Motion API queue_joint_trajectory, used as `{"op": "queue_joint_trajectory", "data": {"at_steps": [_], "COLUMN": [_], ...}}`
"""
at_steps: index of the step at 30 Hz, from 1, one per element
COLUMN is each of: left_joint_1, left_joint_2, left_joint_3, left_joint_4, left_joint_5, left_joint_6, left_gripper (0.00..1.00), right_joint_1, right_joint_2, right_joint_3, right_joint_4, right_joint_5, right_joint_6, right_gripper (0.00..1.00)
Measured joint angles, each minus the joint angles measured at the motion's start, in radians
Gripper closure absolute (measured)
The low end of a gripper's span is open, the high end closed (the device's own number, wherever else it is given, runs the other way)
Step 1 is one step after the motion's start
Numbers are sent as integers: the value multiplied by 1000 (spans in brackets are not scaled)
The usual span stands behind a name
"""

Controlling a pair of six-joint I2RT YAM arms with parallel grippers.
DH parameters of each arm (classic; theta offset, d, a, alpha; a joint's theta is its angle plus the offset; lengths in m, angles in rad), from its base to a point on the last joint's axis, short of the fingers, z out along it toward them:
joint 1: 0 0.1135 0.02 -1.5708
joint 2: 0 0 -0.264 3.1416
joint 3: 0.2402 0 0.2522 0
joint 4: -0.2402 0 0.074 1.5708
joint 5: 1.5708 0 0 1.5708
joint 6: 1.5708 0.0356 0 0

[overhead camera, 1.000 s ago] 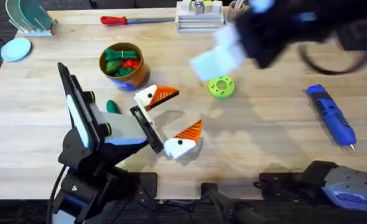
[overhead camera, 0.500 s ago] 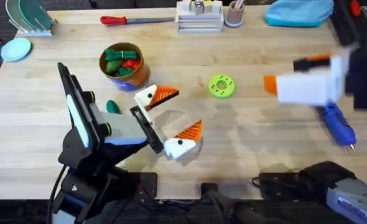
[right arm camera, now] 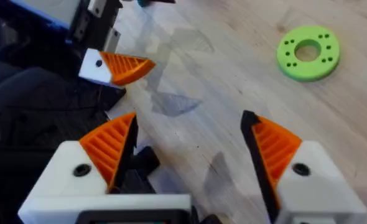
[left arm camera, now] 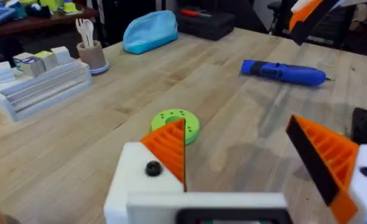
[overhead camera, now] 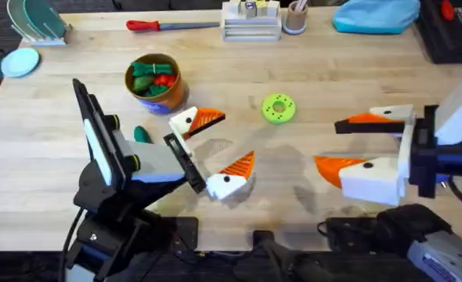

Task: Pick up the gripper from the table and insert it into the empty holder that is missing its gripper. Then pick up a screw, insert it into the mounting hole, and use the screwdriver to tighten it. Finally, clean up the table by picking up the vegetable and placing it into the bucket.

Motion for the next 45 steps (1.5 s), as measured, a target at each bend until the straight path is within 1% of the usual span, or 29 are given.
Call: {"op": "queue_joint_trajectory", "data": {"at_steps": [1, 2, 7, 8, 9, 13, 15, 18, 22, 26, 28, 32, 36, 39, 42, 45], "left_joint_1": [0, 0, 0, 0, 0, 0, 0, 0, 0, 0, 0, 0, 0, 0, 0, 0], "left_joint_2": [0, 0, 0, 0, 0, 0, 0, 0, 0, 0, 0, 0, 0, 0, 0, 0], "left_joint_3": [0, 0, 0, 0, 0, 0, 0, 0, 0, 0, 0, 0, 0, 0, 0, 0], "left_joint_4": [0, 0, 2, 2, 2, 2, 2, 2, 2, 2, 2, 2, 2, 2, 2, 2], "left_joint_5": [0, 0, 0, 0, 0, 0, 0, 0, 0, 0, 0, 0, 0, 0, 0, 0], "left_joint_6": [-1, -1, 0, 5, 5, 6, 6, 6, 6, 6, 6, 6, 6, 6, 6, 6], "left_gripper": [31, 116, 900, 969, 990, 993, 995, 995, 995, 995, 995, 995, 995, 995, 995, 995], "right_joint_1": [0, 0, 0, 0, 0, 0, 0, -9, -60, -150, -205, -320, -426, -500, -559, -597], "right_joint_2": [0, 0, 0, 0, 0, 0, 0, 1, 29, 102, 147, 249, 352, 430, 508, 575], "right_joint_3": [0, 0, 0, 0, 0, 0, 0, 0, 0, 0, 0, 0, 0, 0, 0, 0], "right_joint_4": [1, 3, 9, 14, 25, 65, 74, 74, 77, 83, 83, 88, 129, 153, 156, 157], "right_joint_5": [-5, -10, -15, -15, -15, -10, 21, 125, 314, 527, 612, 721, 777, 797, 806, 811], "right_joint_6": [-17, -32, -74, -78, -82, -88, -87, -71, -41, -29, -27, -36, -68, -98, -138, -193], "right_gripper": [9, 9, 8, 8, 8, 8, 8, 8, 7, 7, 7, 7, 7, 7, 7, 7]}}
